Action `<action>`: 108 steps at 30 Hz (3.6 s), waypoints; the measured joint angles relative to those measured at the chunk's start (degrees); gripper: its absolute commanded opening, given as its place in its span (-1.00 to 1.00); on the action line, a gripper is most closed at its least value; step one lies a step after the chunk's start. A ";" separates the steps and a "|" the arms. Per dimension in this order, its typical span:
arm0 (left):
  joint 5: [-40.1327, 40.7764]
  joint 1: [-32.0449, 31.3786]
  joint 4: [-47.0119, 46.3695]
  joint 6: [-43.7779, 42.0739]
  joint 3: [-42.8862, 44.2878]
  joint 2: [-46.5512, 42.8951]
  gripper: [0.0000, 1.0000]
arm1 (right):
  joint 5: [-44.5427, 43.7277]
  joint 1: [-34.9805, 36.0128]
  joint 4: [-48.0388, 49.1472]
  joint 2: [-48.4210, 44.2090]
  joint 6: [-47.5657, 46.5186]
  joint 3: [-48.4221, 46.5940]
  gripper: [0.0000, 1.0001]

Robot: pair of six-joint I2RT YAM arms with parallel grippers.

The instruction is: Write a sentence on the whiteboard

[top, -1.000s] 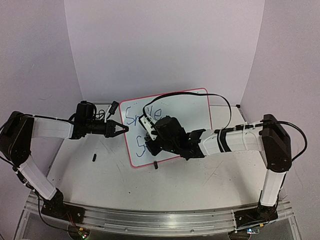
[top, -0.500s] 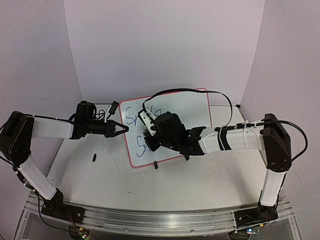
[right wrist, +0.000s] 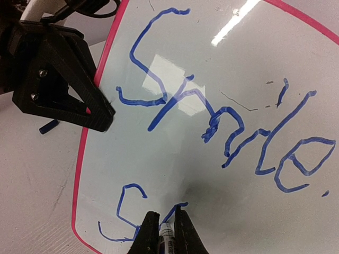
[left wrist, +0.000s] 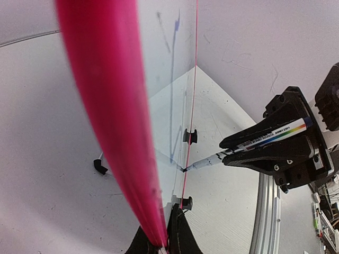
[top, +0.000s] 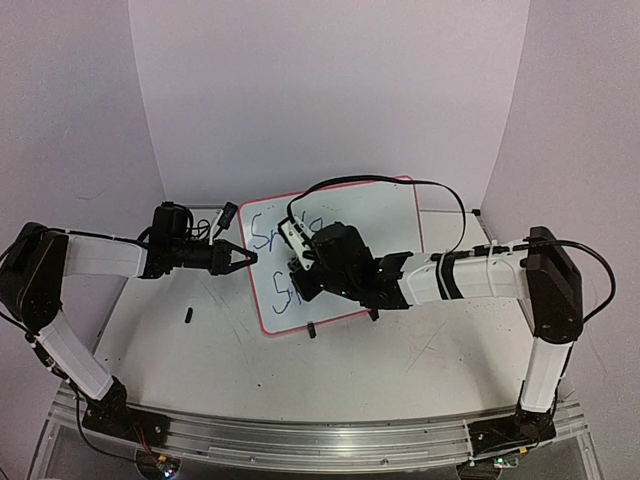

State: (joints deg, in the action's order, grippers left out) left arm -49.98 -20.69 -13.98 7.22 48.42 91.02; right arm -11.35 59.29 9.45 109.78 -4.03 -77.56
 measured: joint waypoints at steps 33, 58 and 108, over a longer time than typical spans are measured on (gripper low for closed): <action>0.22 -0.02 -0.02 0.00 0.00 0.00 -1.00 | 1.44 0.00 1.77 -1.49 7.37 10.47 -1.00; 0.17 -0.13 0.04 -0.37 0.11 0.00 -1.00 | 5.18 -4.66 3.17 -8.07 1.99 7.21 -1.00; 0.66 -0.59 0.02 -0.39 0.22 0.00 -1.00 | 0.15 -2.89 3.21 -4.50 -0.46 6.23 -1.00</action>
State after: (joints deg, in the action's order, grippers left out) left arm -49.32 -21.28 -13.96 6.83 48.64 91.02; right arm -11.20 56.40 12.67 105.27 -4.49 -71.33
